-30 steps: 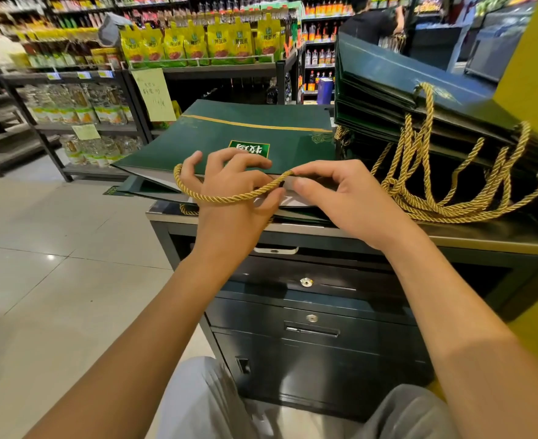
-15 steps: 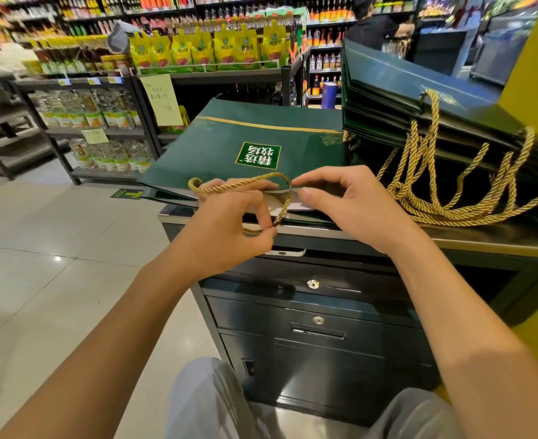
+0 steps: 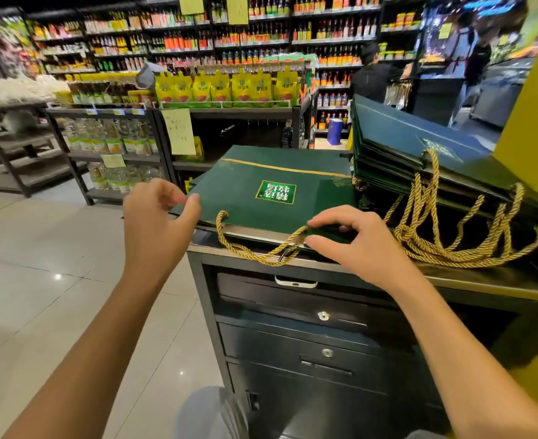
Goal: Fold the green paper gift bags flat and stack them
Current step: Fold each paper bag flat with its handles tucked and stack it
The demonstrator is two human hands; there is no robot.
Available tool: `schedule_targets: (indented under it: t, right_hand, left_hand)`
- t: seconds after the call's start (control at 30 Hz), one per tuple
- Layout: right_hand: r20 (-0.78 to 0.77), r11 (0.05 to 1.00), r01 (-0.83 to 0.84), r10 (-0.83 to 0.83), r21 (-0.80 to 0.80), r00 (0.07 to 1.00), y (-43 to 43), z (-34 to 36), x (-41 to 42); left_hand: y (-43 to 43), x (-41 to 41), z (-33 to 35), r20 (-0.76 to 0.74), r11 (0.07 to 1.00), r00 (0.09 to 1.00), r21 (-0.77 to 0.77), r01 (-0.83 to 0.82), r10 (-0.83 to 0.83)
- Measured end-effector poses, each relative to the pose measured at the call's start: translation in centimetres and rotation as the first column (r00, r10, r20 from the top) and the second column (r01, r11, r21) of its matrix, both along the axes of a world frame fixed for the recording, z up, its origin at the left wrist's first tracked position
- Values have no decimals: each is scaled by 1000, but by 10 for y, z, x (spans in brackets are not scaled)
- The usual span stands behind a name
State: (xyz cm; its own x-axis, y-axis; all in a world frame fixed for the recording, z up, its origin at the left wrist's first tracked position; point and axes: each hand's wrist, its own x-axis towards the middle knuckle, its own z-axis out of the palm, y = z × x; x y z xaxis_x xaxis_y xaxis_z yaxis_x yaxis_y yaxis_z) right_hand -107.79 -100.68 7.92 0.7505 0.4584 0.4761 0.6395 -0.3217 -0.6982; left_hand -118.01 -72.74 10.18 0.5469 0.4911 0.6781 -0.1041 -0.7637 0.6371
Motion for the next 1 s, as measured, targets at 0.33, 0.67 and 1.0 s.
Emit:
schedule_targets:
  t: [0.33, 0.67, 1.0]
  right_hand:
    - [237, 905, 203, -118, -373, 964, 24, 10, -16]
    - [457, 783, 350, -96, -513, 884, 68, 45, -33]
    - [608, 934, 355, -298, 28, 736, 59, 75, -33]
  left_hand:
    - [-5, 10, -1, 55, 484, 946, -849, 213, -321]
    - [-13, -4, 22, 316, 156, 843, -896, 416, -435]
    - [-25, -11, 45, 341, 279, 743, -772, 571, -576]
